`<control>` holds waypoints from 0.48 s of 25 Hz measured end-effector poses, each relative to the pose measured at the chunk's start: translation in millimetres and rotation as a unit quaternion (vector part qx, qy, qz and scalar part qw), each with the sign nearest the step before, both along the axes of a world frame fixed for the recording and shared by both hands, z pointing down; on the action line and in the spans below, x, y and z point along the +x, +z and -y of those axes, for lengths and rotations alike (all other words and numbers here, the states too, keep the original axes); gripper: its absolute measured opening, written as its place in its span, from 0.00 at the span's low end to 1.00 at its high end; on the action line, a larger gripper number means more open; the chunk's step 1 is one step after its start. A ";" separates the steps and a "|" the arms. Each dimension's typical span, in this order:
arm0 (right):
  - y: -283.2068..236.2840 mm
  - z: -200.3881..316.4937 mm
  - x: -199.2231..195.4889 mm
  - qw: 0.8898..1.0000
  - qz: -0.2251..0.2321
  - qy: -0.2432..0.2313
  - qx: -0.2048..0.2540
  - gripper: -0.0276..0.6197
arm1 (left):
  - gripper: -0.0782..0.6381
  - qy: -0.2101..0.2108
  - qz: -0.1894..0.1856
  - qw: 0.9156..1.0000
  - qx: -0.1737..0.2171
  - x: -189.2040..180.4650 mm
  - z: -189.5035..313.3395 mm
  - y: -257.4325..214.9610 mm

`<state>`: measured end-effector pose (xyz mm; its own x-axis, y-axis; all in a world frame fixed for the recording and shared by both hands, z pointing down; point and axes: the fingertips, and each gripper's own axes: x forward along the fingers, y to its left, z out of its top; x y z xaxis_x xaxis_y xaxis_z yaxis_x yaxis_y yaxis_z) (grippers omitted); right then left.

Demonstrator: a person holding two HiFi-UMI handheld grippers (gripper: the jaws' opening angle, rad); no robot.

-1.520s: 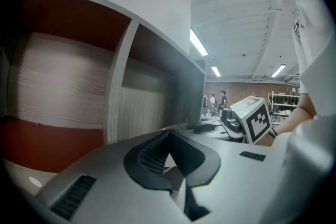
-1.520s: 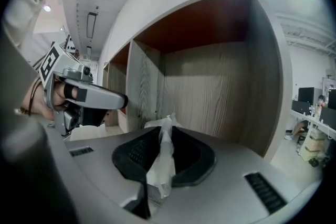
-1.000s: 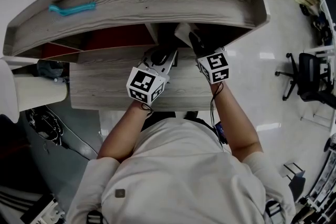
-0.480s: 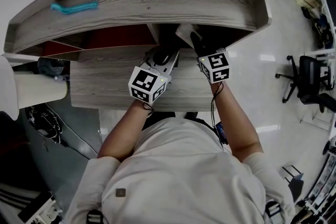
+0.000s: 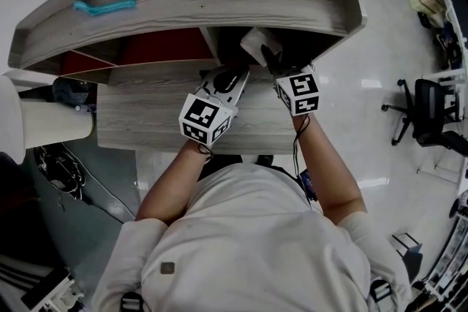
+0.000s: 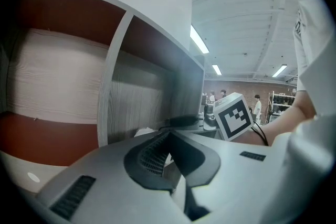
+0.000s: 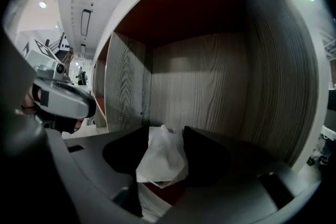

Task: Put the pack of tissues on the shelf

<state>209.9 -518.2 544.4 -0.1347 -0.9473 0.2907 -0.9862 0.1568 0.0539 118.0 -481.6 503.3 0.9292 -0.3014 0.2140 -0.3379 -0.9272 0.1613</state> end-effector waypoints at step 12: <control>-32.8 -48.7 -7.0 1.000 -0.004 -0.020 0.024 0.39 | 0.13 -0.008 -0.008 1.000 0.017 -2.0 -33.9 -19.8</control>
